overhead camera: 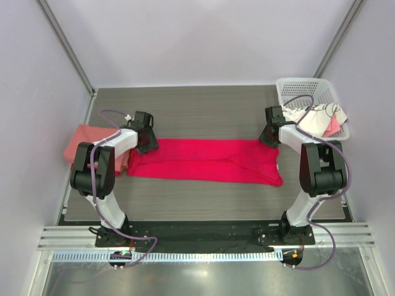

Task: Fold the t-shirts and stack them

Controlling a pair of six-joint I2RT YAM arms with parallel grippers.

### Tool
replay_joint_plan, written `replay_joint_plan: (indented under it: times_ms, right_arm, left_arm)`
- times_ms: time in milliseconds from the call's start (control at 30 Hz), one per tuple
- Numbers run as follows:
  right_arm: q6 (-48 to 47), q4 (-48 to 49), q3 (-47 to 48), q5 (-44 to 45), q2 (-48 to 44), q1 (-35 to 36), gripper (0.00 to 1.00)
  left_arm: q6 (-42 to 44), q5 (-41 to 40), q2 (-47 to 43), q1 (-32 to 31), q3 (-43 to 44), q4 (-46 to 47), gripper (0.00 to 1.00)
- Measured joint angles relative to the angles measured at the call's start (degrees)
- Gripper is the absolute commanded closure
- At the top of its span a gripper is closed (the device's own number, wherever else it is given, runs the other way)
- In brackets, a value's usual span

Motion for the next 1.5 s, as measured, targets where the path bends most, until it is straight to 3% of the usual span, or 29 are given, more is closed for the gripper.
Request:
replay_joint_plan:
  times_ms: [300, 500, 700, 867, 1100, 1367, 1500]
  right_arm:
    - [-1.40, -3.37, 14.47, -1.51, 13.46, -1.40, 0.64]
    - [-2.21, -6.51, 29.09, -2.27, 23.50, -2.12, 0.65]
    - [-4.61, -8.98, 48.33, -8.46, 35.43, -2.01, 0.57]
    - [-6.67, -7.39, 46.51, -11.08, 34.36, -0.39, 0.46]
    - [-8.17, -6.91, 32.72, -9.88, 21.68, 2.38, 0.48]
    - [-8.39, -5.99, 23.65, -6.23, 9.27, 5.68, 0.47]
    - [-8.59, -5.49, 20.50, -6.10, 9.05, 6.05, 0.57]
  left_arm:
    - [-2.01, -4.02, -1.60, -2.82, -3.28, 3.58, 0.52]
    - [-4.63, -8.07, -7.63, -9.22, -11.56, 7.85, 0.52]
    - [-10.10, -7.21, -20.39, -15.89, -23.37, 7.13, 0.48]
    - [-13.53, -5.92, -31.10, -18.80, -27.34, -0.72, 0.40]
    - [-12.48, -5.86, -31.89, -18.80, -15.69, -8.63, 0.36]
    - [-9.40, -0.63, -13.46, -19.37, 7.43, -5.05, 0.39]
    - [-8.46, 1.55, -2.14, -21.46, 16.52, -3.80, 0.41]
